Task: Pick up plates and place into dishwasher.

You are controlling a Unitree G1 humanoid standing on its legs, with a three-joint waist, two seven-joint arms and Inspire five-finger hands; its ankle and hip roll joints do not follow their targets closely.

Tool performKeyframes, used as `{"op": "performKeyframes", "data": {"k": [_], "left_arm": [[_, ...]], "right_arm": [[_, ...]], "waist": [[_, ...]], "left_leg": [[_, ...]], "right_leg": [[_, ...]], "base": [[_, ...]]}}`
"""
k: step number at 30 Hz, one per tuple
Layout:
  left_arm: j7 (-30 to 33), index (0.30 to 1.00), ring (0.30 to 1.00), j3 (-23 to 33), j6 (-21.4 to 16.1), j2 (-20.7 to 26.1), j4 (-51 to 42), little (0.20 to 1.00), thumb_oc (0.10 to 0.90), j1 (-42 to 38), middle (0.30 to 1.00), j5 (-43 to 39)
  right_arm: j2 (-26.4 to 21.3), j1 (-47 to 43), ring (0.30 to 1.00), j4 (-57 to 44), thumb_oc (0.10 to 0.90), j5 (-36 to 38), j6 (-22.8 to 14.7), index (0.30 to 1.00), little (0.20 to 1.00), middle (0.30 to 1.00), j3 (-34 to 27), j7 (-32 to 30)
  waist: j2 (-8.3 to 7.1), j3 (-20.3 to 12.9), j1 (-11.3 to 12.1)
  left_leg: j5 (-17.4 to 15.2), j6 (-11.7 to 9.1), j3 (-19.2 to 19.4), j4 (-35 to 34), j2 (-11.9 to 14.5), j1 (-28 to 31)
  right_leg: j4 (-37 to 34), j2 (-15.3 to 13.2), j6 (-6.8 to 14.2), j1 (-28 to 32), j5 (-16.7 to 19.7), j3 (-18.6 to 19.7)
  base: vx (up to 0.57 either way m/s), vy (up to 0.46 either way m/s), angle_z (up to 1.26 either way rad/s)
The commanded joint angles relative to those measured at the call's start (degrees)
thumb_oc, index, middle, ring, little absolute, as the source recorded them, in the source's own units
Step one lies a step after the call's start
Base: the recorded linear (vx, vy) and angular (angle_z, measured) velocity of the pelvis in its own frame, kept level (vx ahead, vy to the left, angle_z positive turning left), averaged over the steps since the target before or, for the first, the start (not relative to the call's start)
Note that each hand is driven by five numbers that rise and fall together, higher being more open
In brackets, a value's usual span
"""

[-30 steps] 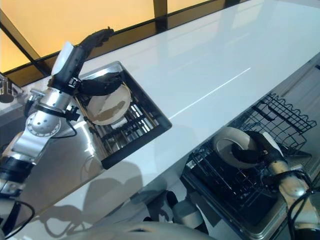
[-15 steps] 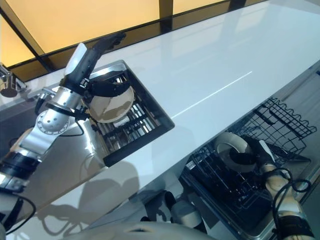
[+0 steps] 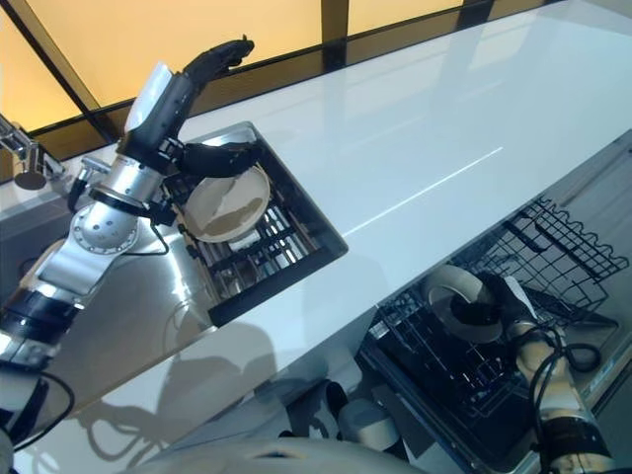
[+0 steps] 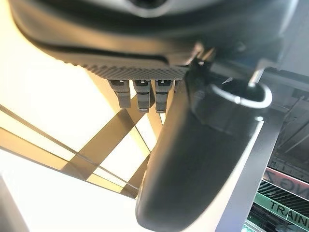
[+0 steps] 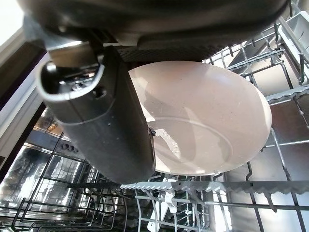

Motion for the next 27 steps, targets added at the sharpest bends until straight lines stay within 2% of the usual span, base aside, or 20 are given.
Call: {"op": "performKeyframes", "data": {"k": [1, 11, 20, 24, 27], "left_arm": [[3.8, 0.900, 0.900, -0.3, -2.2, 0.6, -3.3, 0.900, 0.800, -8.2, 0.900, -2.8], [3.4, 0.900, 0.900, 0.8, -2.3, 1.4, -2.9, 0.900, 0.800, -7.8, 0.900, -3.0], [4.2, 0.900, 0.900, 1.8, -4.0, 2.4, -1.2, 0.900, 0.800, -6.8, 0.900, -2.6], [4.5, 0.900, 0.900, 1.8, -4.2, 2.8, -1.0, 0.900, 0.800, -6.3, 0.900, -2.4], [5.1, 0.900, 0.900, 1.9, -4.7, 3.8, -0.4, 0.900, 0.800, -6.0, 0.900, -2.9]], "right_arm": [[1.5, 4.8, 0.900, -1.4, 0.800, -0.3, -1.4, 0.900, 0.900, 0.900, 3.3, 1.5], [0.8, 7.7, 0.900, -9.0, 0.800, 2.1, -3.0, 0.900, 0.900, 0.900, -2.0, 1.1], [-1.1, 11.3, 0.900, -17.8, 0.800, 3.7, -4.4, 0.900, 0.900, 0.900, -7.3, 2.2], [-1.7, 12.4, 0.900, -20.3, 0.800, 3.9, -4.6, 0.900, 0.900, 0.900, -8.9, 1.5], [-3.1, 14.0, 0.900, -22.4, 0.800, 4.4, -6.6, 0.900, 0.900, 0.900, -11.9, 0.7]], "waist": [[0.40, -4.5, -0.7], [0.52, -4.2, -1.8], [0.94, -4.5, -3.5], [1.63, -4.6, -3.9], [1.92, -4.6, -4.7]], "left_leg": [[-2.6, 0.6, 1.6, 1.7, 1.1, -1.2], [-2.5, 0.5, 1.8, 1.4, 1.1, -1.3], [-2.5, 0.5, 2.4, 0.9, 0.8, -1.5], [-3.7, 0.7, 1.6, 0.6, 0.6, -0.8], [-3.9, 0.8, 2.1, 0.6, 0.5, -0.7]], "right_leg": [[3.0, -2.4, 9.0, -2.4, -1.4, -2.1], [3.1, -2.1, 9.1, -2.8, -1.5, -1.6], [3.2, -1.7, 9.1, -3.4, -1.6, -1.0], [3.0, -1.6, 9.6, -2.8, -2.7, -0.8], [3.0, -1.5, 9.7, -2.9, -2.8, -0.5]], "base": [[0.00, 0.000, 0.00], [0.00, 0.001, -0.01], [0.00, 0.004, -0.02], [0.06, 0.055, -0.02], [0.00, 0.020, -0.05]]}}
